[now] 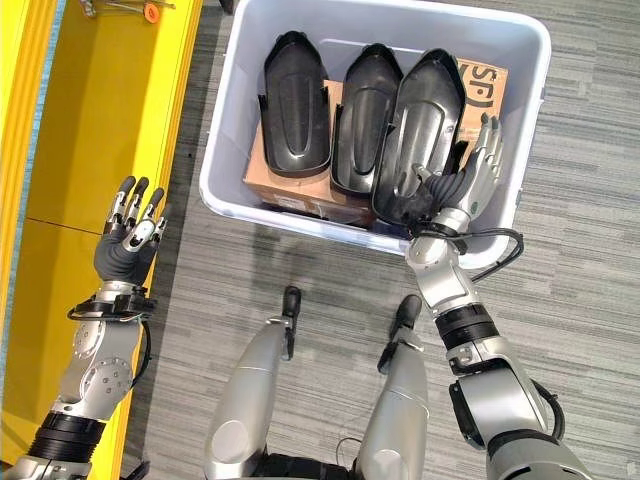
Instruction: Move parts from the plastic box to the shelf.
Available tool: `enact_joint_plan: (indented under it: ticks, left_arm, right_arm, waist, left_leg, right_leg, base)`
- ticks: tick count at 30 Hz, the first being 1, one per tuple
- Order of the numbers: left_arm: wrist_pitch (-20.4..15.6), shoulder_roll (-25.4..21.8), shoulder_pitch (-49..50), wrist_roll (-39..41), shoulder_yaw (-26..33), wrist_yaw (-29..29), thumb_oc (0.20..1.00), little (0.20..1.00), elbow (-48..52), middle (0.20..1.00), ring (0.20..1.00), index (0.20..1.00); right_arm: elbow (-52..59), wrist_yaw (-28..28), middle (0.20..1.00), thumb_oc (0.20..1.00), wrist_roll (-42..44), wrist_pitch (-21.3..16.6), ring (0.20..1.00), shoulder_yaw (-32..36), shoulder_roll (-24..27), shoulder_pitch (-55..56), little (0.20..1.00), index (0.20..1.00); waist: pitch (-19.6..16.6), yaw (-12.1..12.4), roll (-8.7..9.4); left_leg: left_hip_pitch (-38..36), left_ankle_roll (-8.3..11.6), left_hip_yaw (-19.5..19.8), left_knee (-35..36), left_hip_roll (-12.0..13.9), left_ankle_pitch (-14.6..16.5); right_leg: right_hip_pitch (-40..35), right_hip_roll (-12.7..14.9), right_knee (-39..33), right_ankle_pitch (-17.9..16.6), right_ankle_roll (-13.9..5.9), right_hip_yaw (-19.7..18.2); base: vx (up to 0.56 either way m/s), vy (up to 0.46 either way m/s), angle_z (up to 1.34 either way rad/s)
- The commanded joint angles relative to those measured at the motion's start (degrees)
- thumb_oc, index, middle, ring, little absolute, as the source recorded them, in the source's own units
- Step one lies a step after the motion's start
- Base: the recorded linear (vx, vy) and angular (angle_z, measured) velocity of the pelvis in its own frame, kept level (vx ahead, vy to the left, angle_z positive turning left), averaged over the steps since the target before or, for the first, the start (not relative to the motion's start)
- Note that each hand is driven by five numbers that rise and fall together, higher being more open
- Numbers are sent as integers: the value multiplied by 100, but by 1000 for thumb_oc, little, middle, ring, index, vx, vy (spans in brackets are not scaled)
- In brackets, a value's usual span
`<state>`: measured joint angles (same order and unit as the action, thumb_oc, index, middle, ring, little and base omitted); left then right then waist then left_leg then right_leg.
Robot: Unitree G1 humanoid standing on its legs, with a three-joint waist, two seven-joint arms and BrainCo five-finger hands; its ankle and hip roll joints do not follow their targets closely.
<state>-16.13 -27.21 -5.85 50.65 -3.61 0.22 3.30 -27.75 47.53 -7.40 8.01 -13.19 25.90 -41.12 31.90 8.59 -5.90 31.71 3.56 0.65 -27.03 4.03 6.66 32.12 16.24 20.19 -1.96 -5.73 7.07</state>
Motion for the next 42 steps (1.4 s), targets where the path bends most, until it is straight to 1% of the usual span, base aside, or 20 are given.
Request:
enact_joint_plan:
  ticks: [1,2,3,4,5,6,9,10,12,14,20,24,26,28,31,33,34,35,36,42]
  left_arm:
    - [-276,78,115,193,19,-3,1000,1000,613,1000,1000,1000]
    - [-269,75,110,196,18,3,1000,1000,618,1000,1000,1000]
    - [-277,66,133,204,-15,11,1000,1000,608,1000,1000,1000]
    - [-284,62,106,206,-2,6,1000,1000,608,1000,1000,1000]
    - [-285,64,97,185,-7,-3,1000,1000,604,1000,1000,1000]
    - [-264,71,105,140,-27,7,1000,1000,605,1000,1000,1000]
    - [-237,78,65,99,-67,78,1000,1000,628,1000,1000,1000]
    - [-232,70,38,102,-76,82,1000,1000,599,1000,1000,1000]
    - [-195,69,-8,62,-125,127,1000,1000,604,1000,1000,1000]
    - [-218,65,-8,57,-205,170,1000,1000,597,1000,1000,1000]
    - [-286,86,17,56,-309,217,1000,1000,602,1000,1000,1000]
    - [-285,85,27,47,-354,190,1000,1000,570,1000,1000,1000]
    - [-282,77,37,69,-374,193,1000,1000,586,1000,1000,1000]
    - [-311,79,63,82,-407,163,1000,1000,570,1000,1000,1000]
    - [-320,80,66,73,-421,173,1000,1000,572,1000,1000,1000]
    - [-345,78,80,47,-436,178,1000,1000,568,1000,1000,1000]
    - [-384,79,117,80,-455,162,1000,1000,552,1000,1000,1000]
    - [-396,77,124,77,-459,160,1000,1000,550,1000,1000,1000]
    - [-455,65,148,42,-482,184,1000,1000,554,1000,1000,1000]
    - [-448,87,175,61,-524,177,1000,1000,580,1000,1000,1000]
  right_arm:
    - [-104,-178,1000,1000,422,-136,1000,93,248,-376,1000,1000]
    - [-152,-214,1000,1000,472,-146,1000,91,240,-388,1000,1000]
    - [-266,-347,1000,1000,621,-160,1000,75,207,-378,1000,1000]
    - [-280,-372,1000,1000,633,-174,1000,81,211,-410,1000,1000]
    - [-319,-456,1000,1000,650,-175,1000,74,202,-434,1000,1000]
    - [-379,-535,1000,1000,688,-124,1000,57,180,-440,1000,1000]
    - [-517,-510,1000,1000,874,-99,1000,32,150,-498,1000,1000]
    - [-623,-449,1000,1000,973,-112,1000,30,126,-537,1000,1000]
    - [-887,-88,1000,1000,1160,-150,1000,102,74,-626,1000,1000]
    - [-1059,230,1000,1000,1123,-216,1000,259,46,-672,1000,1000]
    - [-997,419,1000,1000,1059,-320,1000,274,-26,-591,1000,1000]
    - [-986,651,1000,1000,906,-573,1000,285,-42,-580,1000,1000]
    - [-933,675,1000,1000,739,-661,1000,294,-37,-586,1000,1000]
    - [-800,750,1000,1000,545,-681,1000,253,-43,-567,1000,1000]
    - [-763,809,1000,1000,640,-637,1000,228,-52,-532,1000,1000]
    - [-768,912,1000,1000,610,-680,1000,223,-74,-489,1000,1000]
    - [-766,1056,1000,1000,627,-828,1000,252,-84,-422,1000,1000]
    - [-760,1072,1000,1000,614,-847,1000,257,-83,-418,1000,1000]
    - [-706,1241,1000,1000,479,-1046,1000,290,-98,-402,1000,1000]
    - [-543,1434,1000,1000,454,-1201,1000,398,-148,-344,1000,1000]
  waist:
    - [-211,92,-232]
    - [-211,100,-231]
    - [-211,116,-214]
    - [-211,120,-225]
    - [-211,128,-222]
    - [-211,137,-209]
    - [-211,154,-206]
    - [-211,163,-210]
    - [-211,183,-220]
    - [-211,191,-255]
    - [-211,155,-305]
    - [-211,137,-341]
    - [-211,129,-355]
    - [-211,113,-376]
    - [-211,103,-389]
    - [-211,88,-401]
    - [-211,72,-412]
    - [-211,72,-413]
    - [-211,65,-427]
    - [-211,35,-481]
  left_leg:
    - [174,-399,-247,228,-367,-190]
    - [184,-400,-245,226,-365,-190]
    - [108,-371,-206,175,-381,-45]
    - [211,-408,-235,204,-367,-180]
    - [218,-413,-230,203,-371,-180]
    - [138,-385,-196,166,-387,-48]
    - [157,-394,-192,145,-392,-35]
    - [182,-396,-189,120,-394,-31]
    - [247,-408,-187,74,-393,-17]
    - [289,-422,-179,51,-407,7]
    - [361,-426,-213,48,-415,4]
    - [386,-426,-243,47,-412,4]
    - [388,-426,-240,53,-419,0]
    - [407,-419,-255,43,-422,-2]
    - [407,-419,-268,55,-423,-5]
    - [421,-421,-274,45,-420,5]
    - [425,-418,-289,46,-415,10]
    - [422,-418,-290,48,-414,10]
    - [421,-418,-301,57,-404,11]
    - [393,-413,-321,74,-424,5]
  right_leg:
    - [-238,-248,1007,1137,272,462]
    - [-231,-248,1011,1137,273,468]
    - [-296,-251,1086,1274,227,424]
    - [-203,-250,1053,1152,272,483]
    - [-194,-256,1063,1155,274,488]
    - [-260,-261,1119,1280,231,435]
    - [-242,-262,1157,1302,236,442]
    - [-222,-259,1181,1306,238,444]
    - [-155,-262,1248,1318,239,447]
    - [-113,-264,1277,1328,232,444]
    - [-14,-258,1292,1321,245,404]
    - [32,-234,1302,1315,246,398]
    - [51,-236,1314,1317,246,390]
    - [82,-223,1318,1305,244,379]
    - [90,-213,1305,1299,246,370]
    - [119,-208,1322,1300,247,353]
    - [131,-208,1319,1300,253,338]
    - [129,-207,1316,1299,252,338]
    - [137,-204,1313,1295,249,330]
    - [142,-190,1317,1301,254,298]
  base:
    - [0,0,0]
    - [63,-31,1]
    - [0,0,0]
    - [0,0,0]
    - [0,0,0]
    - [75,-31,1]
    - [28,-21,4]
    - [11,-9,4]
    - [0,0,0]
    - [0,0,0]
    - [0,0,0]
    - [0,0,0]
    - [2,15,0]
    - [0,0,0]
    - [0,0,0]
    - [0,0,0]
    - [0,0,0]
    - [10,23,-7]
    - [8,12,-9]
    - [3,8,-1]
